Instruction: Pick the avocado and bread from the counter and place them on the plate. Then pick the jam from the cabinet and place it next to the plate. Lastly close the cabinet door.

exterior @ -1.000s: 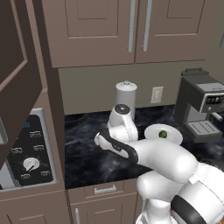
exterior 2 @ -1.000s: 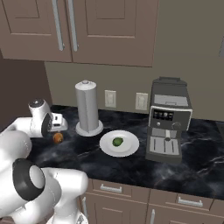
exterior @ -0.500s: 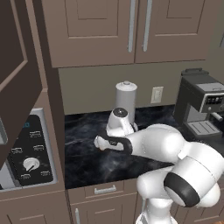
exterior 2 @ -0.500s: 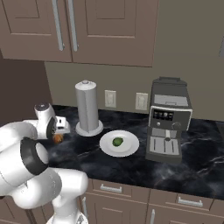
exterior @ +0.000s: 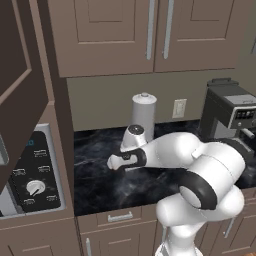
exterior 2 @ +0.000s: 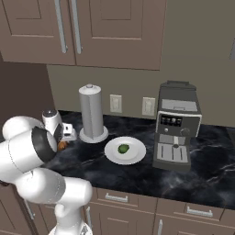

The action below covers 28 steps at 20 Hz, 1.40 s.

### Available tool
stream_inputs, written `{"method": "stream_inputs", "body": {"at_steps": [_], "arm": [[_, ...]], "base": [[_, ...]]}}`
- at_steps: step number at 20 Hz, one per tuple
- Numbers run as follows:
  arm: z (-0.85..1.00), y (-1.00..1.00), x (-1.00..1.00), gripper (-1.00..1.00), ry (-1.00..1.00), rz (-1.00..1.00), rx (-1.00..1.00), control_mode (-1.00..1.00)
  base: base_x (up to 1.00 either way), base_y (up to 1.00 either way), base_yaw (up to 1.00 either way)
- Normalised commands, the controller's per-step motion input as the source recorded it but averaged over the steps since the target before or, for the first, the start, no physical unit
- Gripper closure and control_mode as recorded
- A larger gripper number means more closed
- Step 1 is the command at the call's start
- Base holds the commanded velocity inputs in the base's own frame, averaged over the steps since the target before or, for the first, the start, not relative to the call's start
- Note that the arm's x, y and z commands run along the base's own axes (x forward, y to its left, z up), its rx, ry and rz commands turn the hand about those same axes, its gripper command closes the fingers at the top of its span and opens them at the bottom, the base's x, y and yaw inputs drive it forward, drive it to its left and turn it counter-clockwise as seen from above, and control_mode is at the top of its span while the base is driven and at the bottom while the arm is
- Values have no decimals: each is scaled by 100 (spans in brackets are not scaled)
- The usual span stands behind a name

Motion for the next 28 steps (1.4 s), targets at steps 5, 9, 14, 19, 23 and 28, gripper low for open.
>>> {"method": "stream_inputs", "body": {"at_steps": [5,9,14,19,23,28], "arm": [[-27,2,11,-100,4,1,0,-100],[-32,5,0,-100,7,1,0,-100],[-25,7,2,-100,5,0,0,-100],[0,4,7,100,5,0,-1,-100],[6,-6,-11,100,-1,0,0,-100],[29,-51,-37,100,-14,-1,-2,-100]], "base": [[0,0,0],[0,0,0],[0,0,0],[0,0,0],[0,0,0],[0,0,0]]}}
